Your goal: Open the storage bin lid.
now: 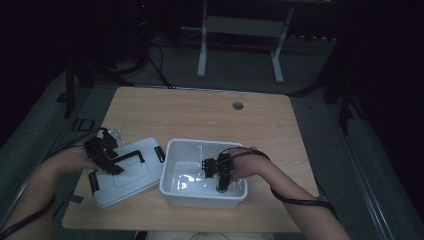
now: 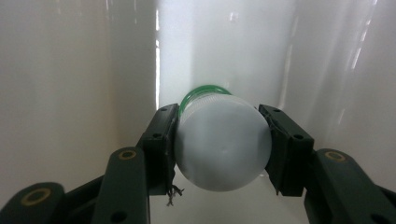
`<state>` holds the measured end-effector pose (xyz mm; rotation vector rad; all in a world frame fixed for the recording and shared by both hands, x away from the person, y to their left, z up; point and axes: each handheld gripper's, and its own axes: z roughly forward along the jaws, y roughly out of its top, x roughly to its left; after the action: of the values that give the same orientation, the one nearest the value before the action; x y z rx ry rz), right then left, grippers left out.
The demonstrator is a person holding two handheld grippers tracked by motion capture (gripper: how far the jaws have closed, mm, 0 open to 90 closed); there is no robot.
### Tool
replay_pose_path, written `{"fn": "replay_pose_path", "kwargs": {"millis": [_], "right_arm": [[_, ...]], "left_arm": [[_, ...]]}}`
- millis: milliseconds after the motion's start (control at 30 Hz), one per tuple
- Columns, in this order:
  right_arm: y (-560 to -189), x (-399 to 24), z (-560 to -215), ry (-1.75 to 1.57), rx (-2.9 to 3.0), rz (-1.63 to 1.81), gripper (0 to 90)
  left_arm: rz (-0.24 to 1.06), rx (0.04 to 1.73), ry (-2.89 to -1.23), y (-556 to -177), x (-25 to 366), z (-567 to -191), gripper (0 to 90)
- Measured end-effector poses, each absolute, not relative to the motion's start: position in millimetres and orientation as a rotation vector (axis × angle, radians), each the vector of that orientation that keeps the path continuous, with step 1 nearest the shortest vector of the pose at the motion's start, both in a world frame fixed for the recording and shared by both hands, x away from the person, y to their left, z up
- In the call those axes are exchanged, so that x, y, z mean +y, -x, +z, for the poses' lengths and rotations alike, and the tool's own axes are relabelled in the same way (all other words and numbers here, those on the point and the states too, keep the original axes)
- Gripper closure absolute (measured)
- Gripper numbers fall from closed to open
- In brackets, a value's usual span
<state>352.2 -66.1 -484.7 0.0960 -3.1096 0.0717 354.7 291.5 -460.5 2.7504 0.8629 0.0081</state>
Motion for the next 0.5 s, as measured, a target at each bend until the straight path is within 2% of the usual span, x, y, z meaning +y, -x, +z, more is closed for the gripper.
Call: {"fn": "replay_pose_path", "kwargs": {"millis": [233,500], "right_arm": [[-351,-67,-484,-0.105,-3.101,0.084,47.7],[-350,-69,-466,-0.122,-3.105,0.036,43.4]], "left_arm": [[0.002,0.857,-2.753,-355,291,-461,30.2],[0.01,0.855,-2.757,-355,290,-459,30.2]]}}
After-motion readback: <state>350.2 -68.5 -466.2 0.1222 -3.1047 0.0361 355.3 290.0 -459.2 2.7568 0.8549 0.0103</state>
